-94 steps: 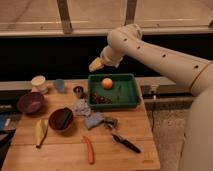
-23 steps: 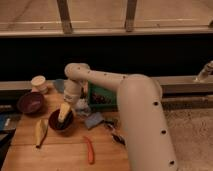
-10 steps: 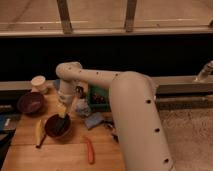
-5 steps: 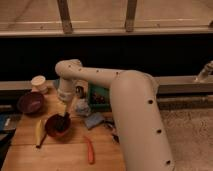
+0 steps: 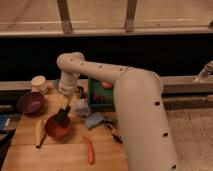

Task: Place eraser in red bowl

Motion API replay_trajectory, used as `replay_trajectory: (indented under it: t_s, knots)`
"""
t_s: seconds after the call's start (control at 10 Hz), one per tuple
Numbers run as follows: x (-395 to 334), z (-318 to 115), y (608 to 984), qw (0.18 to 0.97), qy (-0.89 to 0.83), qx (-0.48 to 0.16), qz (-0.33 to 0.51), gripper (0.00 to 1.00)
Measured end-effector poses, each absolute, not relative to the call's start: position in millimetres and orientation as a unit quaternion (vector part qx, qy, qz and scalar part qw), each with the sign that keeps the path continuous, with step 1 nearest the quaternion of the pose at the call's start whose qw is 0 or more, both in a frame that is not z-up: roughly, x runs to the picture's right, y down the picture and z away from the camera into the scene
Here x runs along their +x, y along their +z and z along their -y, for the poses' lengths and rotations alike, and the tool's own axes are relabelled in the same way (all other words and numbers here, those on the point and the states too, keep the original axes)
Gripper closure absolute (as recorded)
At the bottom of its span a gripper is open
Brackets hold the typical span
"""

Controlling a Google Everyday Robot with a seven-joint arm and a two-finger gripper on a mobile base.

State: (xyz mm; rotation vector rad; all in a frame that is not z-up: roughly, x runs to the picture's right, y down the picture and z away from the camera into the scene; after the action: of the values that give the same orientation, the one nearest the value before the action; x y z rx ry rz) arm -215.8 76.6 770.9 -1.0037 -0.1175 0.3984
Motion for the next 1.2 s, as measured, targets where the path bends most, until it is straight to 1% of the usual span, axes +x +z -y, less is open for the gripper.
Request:
replay_trajectory:
  t_s: [0.6, 0.8, 1.2]
  knots:
    - [-197.6, 3.2, 697.3, 0.886, 0.185, -0.42, 0.071, 0.9]
    - [-191.9, 11.3, 692.0, 0.891, 0.186, -0.409, 0.071, 0.9]
    - [-183.4, 8.0, 700.6, 0.888, 0.192, -0.41, 0.08, 0.9]
